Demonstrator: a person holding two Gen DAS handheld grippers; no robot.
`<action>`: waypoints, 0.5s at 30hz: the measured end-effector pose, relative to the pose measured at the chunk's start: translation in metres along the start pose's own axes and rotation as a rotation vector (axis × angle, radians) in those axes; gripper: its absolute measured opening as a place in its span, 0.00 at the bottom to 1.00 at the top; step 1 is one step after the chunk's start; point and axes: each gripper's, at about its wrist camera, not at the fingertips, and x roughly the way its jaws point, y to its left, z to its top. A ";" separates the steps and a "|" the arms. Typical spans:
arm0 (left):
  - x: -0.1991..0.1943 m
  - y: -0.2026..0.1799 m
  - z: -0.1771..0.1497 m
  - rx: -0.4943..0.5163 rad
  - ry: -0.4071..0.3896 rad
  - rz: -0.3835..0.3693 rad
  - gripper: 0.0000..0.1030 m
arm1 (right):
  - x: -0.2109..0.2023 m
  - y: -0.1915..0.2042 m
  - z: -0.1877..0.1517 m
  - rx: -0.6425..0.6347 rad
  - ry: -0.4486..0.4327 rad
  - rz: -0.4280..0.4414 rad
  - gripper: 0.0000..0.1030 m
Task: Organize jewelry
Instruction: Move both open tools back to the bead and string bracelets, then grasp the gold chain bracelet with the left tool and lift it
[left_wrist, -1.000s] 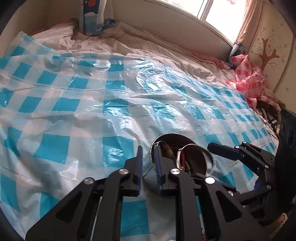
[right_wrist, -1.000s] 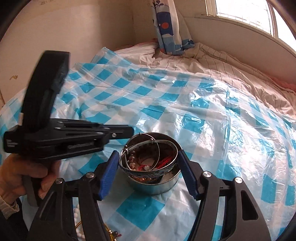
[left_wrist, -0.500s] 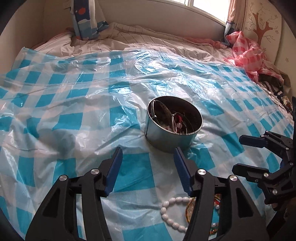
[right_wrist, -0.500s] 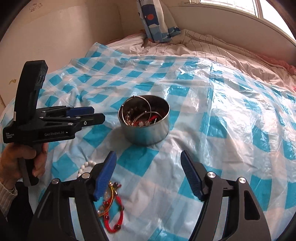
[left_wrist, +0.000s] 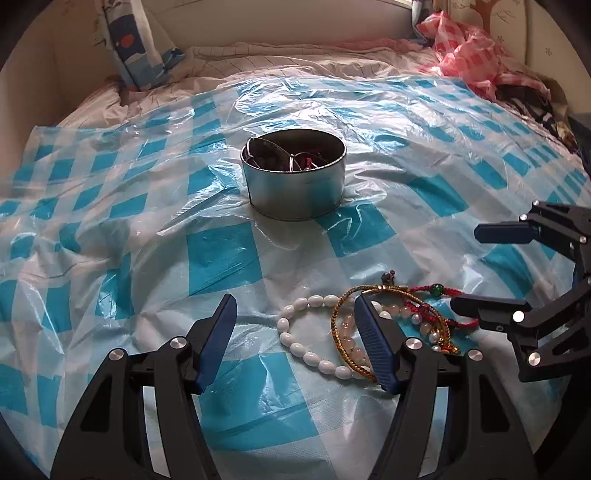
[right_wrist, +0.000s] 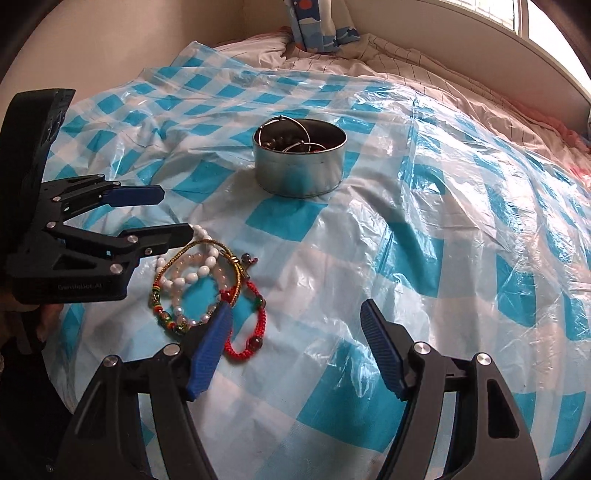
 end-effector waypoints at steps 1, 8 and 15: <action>0.003 -0.003 0.000 0.020 0.009 -0.005 0.58 | 0.003 0.001 0.000 -0.014 0.009 -0.023 0.67; 0.001 -0.002 0.005 0.002 -0.015 -0.070 0.03 | 0.004 -0.024 -0.001 0.035 0.010 -0.242 0.67; -0.016 0.019 0.012 -0.107 -0.124 -0.164 0.03 | 0.005 -0.022 -0.001 0.031 0.006 -0.118 0.66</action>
